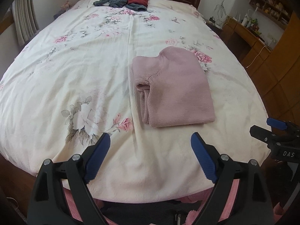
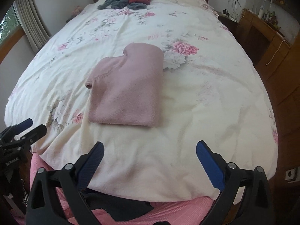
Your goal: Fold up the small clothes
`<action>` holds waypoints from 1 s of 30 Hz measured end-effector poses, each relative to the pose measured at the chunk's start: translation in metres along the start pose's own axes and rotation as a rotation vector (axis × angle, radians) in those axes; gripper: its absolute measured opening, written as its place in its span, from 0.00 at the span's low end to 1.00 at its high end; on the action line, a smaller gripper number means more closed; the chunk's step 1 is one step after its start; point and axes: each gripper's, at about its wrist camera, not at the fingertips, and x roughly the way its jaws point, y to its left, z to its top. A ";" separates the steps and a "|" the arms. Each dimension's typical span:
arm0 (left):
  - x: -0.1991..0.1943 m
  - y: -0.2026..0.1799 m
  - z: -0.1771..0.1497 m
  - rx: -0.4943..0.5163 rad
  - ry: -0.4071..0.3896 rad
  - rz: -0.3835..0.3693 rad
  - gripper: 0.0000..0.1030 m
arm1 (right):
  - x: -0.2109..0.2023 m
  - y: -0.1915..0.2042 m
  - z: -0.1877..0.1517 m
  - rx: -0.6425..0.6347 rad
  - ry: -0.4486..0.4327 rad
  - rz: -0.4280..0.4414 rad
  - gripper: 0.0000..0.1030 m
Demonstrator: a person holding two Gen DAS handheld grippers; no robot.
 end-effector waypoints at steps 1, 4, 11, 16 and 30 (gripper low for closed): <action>-0.002 0.000 0.000 0.002 -0.005 0.005 0.85 | -0.002 0.002 0.000 0.002 0.000 -0.005 0.96; -0.012 -0.003 -0.001 0.017 -0.030 0.017 0.85 | -0.009 0.006 -0.001 -0.004 -0.008 -0.034 0.96; -0.029 -0.009 -0.003 0.040 -0.070 0.043 0.85 | -0.020 0.010 -0.003 0.004 -0.029 -0.050 0.96; -0.034 -0.015 -0.003 0.061 -0.082 0.056 0.85 | -0.025 0.010 -0.003 0.015 -0.033 -0.061 0.96; -0.032 -0.027 -0.007 0.091 -0.074 0.063 0.85 | -0.025 0.000 -0.001 0.026 -0.020 -0.084 0.96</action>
